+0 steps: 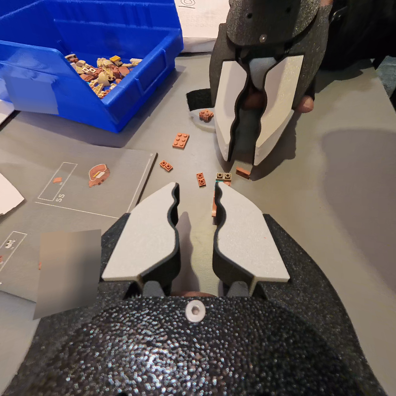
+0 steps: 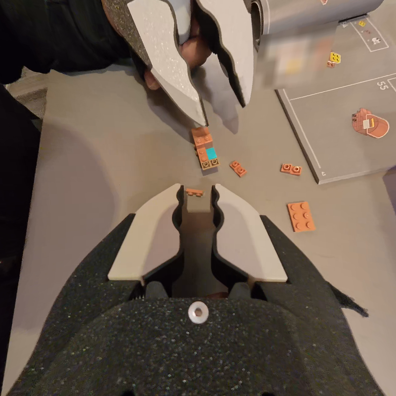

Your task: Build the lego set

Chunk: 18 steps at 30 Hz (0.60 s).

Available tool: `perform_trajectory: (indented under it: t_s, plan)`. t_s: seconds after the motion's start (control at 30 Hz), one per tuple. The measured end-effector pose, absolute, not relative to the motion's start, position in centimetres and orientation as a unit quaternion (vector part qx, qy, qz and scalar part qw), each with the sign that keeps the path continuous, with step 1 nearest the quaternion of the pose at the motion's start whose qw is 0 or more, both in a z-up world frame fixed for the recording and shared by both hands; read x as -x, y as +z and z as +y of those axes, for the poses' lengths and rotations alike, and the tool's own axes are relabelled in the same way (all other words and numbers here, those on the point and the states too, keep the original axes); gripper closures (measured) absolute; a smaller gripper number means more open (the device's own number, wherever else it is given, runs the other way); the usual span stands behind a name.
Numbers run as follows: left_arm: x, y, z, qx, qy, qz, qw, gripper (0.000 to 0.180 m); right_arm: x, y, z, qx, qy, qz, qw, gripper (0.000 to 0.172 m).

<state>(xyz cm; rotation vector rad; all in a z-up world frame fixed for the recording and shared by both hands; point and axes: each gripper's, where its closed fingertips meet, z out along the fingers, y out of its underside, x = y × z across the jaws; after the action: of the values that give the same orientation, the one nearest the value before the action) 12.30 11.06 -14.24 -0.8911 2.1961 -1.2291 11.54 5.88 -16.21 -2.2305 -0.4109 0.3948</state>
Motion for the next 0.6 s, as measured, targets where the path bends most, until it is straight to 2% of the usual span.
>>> perform_trajectory:
  t_s: [0.6]
  plan:
    - [-12.88,-14.51,11.46,0.333,-0.43,0.801,0.251,0.149,-11.47,-16.18,5.82,0.883,0.148,-0.17,0.412,0.145]
